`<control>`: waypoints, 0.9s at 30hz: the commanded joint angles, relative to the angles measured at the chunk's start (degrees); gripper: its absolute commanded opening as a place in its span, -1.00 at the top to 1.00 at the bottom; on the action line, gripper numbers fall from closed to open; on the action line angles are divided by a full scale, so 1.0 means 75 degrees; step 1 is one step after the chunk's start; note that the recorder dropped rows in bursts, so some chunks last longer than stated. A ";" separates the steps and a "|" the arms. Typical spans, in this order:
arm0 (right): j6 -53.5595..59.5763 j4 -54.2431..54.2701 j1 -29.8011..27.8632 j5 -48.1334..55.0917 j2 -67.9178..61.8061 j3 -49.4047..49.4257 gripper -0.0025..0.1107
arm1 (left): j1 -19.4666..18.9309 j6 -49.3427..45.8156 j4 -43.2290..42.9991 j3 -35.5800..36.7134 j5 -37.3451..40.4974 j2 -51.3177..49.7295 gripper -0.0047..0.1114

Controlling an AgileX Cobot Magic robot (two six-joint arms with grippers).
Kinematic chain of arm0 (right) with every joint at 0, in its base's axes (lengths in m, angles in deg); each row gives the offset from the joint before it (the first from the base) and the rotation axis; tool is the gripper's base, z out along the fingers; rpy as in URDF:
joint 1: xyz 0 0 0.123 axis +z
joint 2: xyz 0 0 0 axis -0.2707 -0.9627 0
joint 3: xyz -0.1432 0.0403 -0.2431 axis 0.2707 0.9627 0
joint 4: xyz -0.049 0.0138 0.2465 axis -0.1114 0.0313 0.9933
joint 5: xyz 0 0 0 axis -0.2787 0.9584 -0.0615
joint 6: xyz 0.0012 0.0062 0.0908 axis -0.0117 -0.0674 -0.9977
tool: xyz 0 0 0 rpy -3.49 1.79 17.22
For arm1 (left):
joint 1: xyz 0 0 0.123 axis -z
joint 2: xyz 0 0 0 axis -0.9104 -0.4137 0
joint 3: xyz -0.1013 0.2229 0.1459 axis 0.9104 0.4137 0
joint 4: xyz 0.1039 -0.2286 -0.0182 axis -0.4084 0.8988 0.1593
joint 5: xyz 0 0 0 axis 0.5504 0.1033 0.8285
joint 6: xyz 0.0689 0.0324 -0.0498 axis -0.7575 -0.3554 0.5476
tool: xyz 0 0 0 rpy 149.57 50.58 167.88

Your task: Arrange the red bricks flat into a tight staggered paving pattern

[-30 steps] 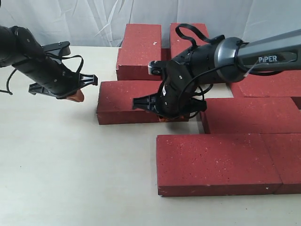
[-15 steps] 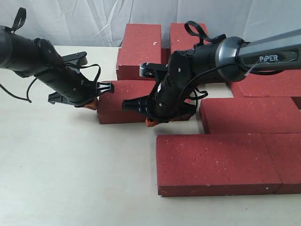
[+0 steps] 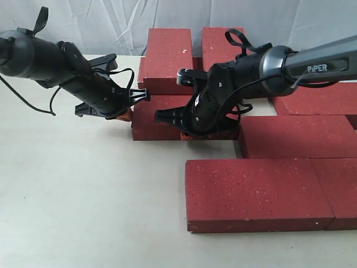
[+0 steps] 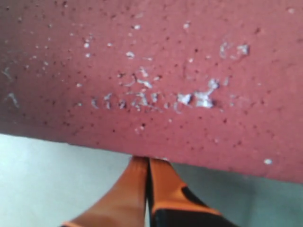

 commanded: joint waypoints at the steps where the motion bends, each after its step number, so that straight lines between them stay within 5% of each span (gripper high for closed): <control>1: -0.0084 -0.0184 -0.0343 -0.0079 -0.0003 -0.0026 0.97 | 0.0051 0.0001 0.0133 -0.0033 -0.0184 -0.0043 0.92; 16: 0.0183 -0.1143 -0.0401 0.1186 0.0467 -0.0026 0.97 | -0.0362 0.0019 -0.0144 -0.0033 0.0123 -0.0043 0.92; 27: -0.0792 -0.2753 -0.0401 0.0562 0.0033 -0.0026 0.97 | -0.0348 0.0019 0.0144 -0.0033 0.0449 -0.0043 0.92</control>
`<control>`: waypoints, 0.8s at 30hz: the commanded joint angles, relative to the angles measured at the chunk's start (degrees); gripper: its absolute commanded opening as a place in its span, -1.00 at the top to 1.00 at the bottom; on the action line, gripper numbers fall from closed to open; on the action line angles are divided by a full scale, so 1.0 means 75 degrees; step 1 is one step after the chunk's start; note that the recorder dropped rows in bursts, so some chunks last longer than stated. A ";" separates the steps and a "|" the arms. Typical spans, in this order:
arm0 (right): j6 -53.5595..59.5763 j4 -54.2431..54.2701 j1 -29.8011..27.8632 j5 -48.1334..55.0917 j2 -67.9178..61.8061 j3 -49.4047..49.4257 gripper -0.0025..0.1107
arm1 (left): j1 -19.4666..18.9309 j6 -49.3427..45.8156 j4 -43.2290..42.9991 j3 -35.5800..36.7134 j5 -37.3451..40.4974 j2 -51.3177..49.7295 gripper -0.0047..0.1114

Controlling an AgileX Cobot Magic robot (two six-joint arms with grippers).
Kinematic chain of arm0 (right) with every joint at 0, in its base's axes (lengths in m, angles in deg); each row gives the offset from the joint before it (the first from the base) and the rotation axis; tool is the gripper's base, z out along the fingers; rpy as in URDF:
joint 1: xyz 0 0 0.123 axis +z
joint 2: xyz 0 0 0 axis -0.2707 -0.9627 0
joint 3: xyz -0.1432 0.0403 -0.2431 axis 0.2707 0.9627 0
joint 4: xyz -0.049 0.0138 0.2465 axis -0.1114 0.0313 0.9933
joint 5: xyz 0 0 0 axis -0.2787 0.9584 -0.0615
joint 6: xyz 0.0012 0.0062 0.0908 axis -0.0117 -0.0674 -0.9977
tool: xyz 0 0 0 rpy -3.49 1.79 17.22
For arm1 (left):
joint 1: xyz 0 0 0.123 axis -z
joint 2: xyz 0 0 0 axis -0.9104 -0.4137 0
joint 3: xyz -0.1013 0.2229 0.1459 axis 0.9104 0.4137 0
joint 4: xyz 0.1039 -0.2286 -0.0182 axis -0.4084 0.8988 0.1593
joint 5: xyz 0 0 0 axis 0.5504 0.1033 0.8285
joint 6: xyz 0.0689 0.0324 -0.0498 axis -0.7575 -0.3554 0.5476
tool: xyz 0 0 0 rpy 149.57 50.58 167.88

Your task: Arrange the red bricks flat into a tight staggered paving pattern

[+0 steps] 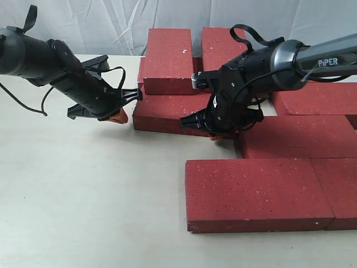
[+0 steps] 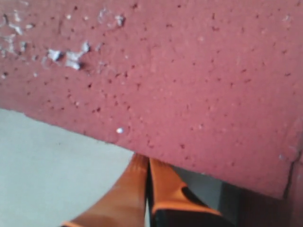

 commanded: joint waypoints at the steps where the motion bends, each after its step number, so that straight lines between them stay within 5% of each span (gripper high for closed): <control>1: -0.0180 -0.0419 -0.0045 -0.0694 -0.0029 -0.0026 0.97 | -0.0001 0.0019 0.0102 -0.0033 0.0019 -0.0043 0.92; 9: -0.1860 -0.2291 -0.0045 -0.0735 -0.0029 -0.0026 0.97 | -0.0001 0.0019 0.0100 -0.0033 -0.0025 -0.0043 0.92; 17: -0.0468 0.0294 0.0037 -0.0703 0.0359 -0.0026 0.97 | 0.0203 -0.0162 0.0985 -0.0132 -0.0495 -0.0239 0.92; 24: -0.0450 0.0301 0.0004 -0.0431 0.0889 -0.0026 0.97 | 0.0470 -0.0195 0.1493 -0.0747 -0.0436 -0.0811 0.92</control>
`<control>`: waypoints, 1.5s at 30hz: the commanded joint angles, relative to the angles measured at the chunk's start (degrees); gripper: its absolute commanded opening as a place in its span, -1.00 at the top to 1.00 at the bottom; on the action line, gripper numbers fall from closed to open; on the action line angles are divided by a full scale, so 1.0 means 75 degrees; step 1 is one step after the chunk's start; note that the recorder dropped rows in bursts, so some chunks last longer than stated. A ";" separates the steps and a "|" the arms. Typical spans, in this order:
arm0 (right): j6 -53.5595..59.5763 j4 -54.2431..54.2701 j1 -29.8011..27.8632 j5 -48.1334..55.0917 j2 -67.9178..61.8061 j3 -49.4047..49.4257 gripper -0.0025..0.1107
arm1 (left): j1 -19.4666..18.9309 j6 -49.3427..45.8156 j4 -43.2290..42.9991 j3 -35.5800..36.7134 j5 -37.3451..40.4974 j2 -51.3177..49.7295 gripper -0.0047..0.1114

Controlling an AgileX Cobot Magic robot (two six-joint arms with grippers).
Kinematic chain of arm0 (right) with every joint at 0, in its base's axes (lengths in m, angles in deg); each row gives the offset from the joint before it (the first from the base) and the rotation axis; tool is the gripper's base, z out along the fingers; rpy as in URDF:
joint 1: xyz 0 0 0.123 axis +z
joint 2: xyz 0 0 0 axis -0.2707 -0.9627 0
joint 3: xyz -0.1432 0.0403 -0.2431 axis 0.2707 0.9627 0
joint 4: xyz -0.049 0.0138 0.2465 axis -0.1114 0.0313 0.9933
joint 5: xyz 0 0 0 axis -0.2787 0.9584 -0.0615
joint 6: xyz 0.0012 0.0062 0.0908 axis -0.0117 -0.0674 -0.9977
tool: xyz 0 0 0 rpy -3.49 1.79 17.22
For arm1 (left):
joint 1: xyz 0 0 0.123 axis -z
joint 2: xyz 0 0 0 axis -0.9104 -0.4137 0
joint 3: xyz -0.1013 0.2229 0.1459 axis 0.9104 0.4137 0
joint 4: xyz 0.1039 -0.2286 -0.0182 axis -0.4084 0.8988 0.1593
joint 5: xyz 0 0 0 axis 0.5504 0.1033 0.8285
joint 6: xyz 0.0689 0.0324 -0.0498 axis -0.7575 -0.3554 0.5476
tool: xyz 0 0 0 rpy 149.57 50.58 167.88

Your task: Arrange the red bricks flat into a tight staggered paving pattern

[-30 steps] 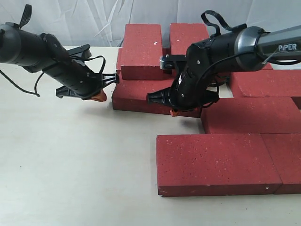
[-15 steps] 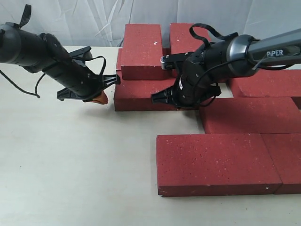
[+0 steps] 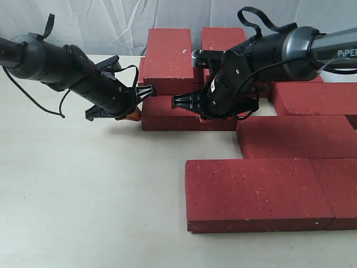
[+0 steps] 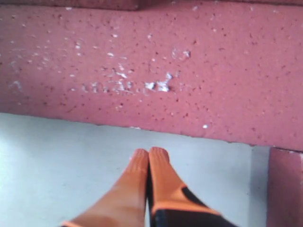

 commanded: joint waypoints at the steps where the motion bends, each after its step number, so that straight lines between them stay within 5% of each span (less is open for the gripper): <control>1: 0.0082 -0.0112 -0.0063 0.0129 0.0286 -0.0026 0.97 | 0.0094 -0.0040 0.0487 -0.0324 0.0012 -0.0310 0.92; 45: 0.0082 -0.0144 -0.0063 0.0229 0.0295 -0.0026 0.97 | 0.1231 -0.0301 0.1370 -0.0701 -0.1048 -0.0310 0.92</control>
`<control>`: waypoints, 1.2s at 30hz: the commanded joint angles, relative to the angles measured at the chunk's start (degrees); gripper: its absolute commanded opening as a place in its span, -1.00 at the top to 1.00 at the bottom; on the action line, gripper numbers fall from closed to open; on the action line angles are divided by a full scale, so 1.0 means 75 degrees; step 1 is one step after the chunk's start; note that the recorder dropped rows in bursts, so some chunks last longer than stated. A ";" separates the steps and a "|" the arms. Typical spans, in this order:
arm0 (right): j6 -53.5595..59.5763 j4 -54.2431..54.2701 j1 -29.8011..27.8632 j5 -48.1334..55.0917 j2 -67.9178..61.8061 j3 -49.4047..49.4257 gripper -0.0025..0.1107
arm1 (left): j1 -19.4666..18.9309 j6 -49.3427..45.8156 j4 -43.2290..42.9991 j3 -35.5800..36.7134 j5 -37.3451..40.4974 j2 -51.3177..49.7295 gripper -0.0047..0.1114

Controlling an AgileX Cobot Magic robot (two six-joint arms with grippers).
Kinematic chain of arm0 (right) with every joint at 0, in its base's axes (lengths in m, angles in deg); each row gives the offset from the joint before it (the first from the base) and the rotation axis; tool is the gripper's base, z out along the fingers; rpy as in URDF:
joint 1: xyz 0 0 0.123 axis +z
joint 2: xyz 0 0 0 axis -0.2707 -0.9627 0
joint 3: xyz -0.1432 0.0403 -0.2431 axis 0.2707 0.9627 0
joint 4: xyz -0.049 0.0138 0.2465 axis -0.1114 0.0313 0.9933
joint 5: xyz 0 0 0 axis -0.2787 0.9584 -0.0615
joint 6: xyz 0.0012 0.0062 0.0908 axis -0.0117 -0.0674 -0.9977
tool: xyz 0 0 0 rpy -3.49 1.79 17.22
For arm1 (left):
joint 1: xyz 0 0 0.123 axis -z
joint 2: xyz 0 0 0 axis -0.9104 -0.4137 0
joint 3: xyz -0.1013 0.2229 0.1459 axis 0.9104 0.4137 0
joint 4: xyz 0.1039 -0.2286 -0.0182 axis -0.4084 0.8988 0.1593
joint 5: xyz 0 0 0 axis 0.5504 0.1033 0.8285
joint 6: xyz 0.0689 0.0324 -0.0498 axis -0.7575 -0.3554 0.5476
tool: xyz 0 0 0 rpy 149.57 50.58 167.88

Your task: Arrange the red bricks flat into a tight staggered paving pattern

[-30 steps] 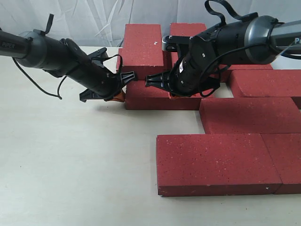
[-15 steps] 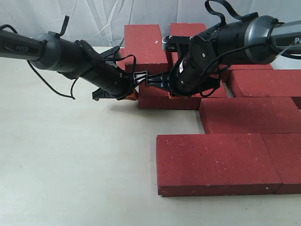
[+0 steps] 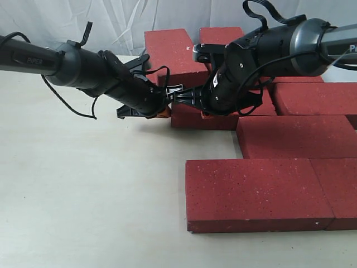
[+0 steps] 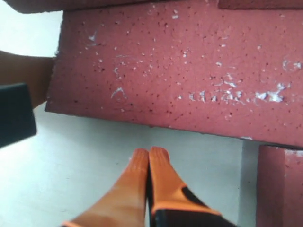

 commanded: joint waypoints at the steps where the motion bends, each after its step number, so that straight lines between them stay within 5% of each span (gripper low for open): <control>1: 0.0037 -0.0049 -0.0063 0.0028 0.0082 -0.0026 0.97 | 0.0191 -0.0001 0.0512 -0.0128 -0.0322 0.0031 0.92; 20: 0.0037 -0.0019 -0.0063 0.0043 0.0082 -0.0026 0.97 | 0.0458 -0.0034 0.0501 -0.0822 0.0261 -0.0503 0.92; 28: 0.0037 0.0099 -0.0063 0.0141 0.0208 -0.0026 0.97 | -0.0027 -0.0005 0.0284 -0.0822 0.1546 -0.0503 0.92; 36: 0.0037 0.0099 -0.0063 0.0495 0.0832 -0.0026 0.97 | -0.0145 0.1407 -0.1780 -0.0766 0.2353 -0.0138 0.92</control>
